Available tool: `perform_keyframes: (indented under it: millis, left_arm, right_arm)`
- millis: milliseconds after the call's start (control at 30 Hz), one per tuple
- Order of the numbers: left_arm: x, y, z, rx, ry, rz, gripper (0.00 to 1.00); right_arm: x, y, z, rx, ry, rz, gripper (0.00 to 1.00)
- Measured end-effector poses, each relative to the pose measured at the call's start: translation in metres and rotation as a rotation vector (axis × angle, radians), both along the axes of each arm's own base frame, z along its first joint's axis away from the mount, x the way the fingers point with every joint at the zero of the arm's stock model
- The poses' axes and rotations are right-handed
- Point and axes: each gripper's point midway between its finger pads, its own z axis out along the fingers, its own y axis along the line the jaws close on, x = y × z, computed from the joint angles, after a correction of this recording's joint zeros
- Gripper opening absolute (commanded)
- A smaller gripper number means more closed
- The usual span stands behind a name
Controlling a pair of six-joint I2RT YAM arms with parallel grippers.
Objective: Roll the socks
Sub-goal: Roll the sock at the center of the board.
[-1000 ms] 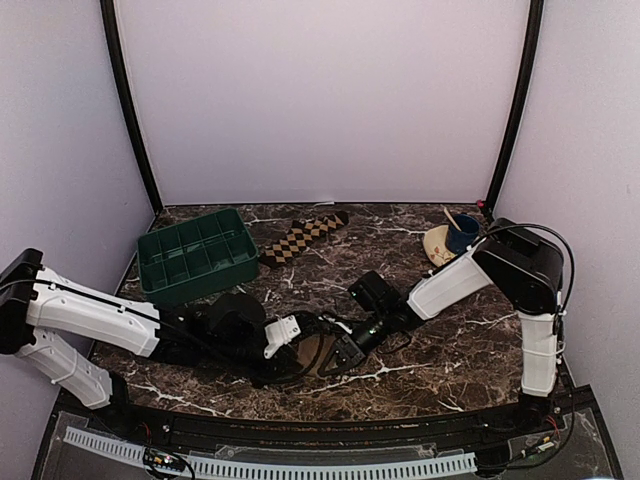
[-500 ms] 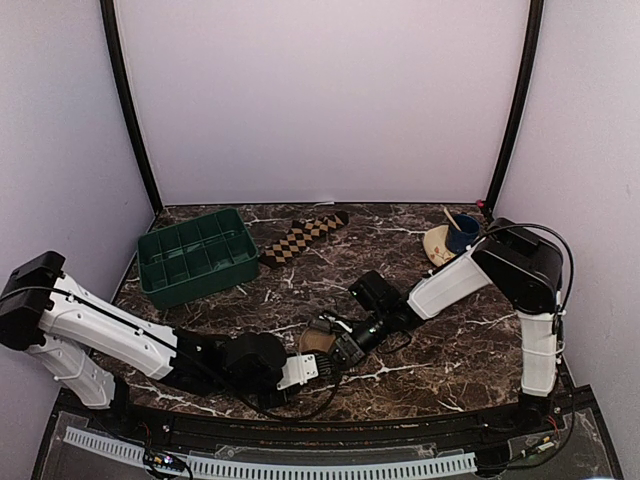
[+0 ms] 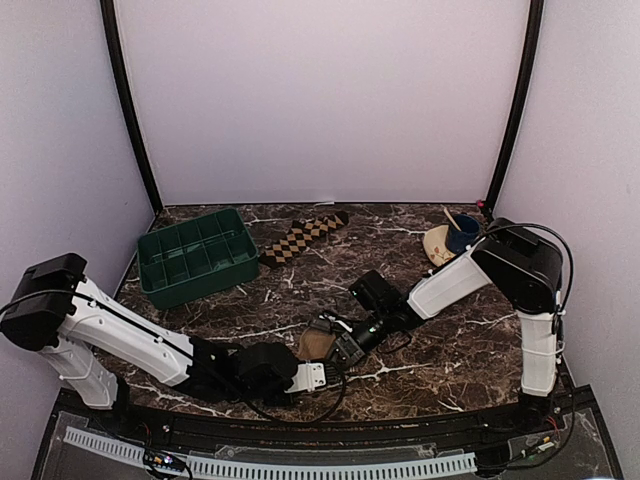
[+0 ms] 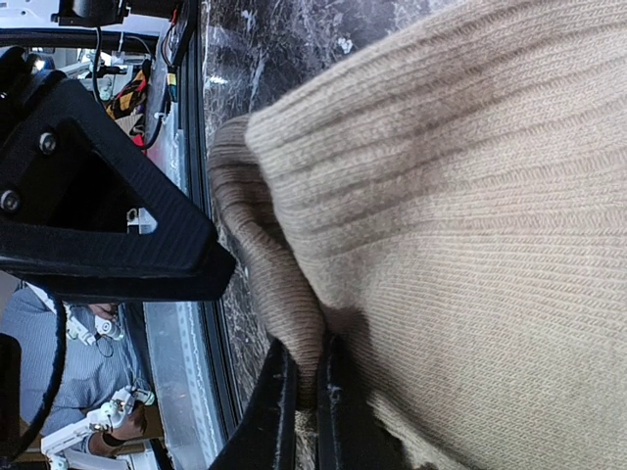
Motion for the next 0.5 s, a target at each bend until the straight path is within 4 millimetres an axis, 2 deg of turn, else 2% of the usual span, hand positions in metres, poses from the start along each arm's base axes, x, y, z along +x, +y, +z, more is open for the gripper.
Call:
perform_keyframes:
  millis: [500]
  left_arm:
    - [0.004,-0.001,-0.016,0.059,-0.041,-0.019,0.26]
  right_arm:
    - [0.000,-0.001,0.001,0.014,0.010,0.001,0.00]
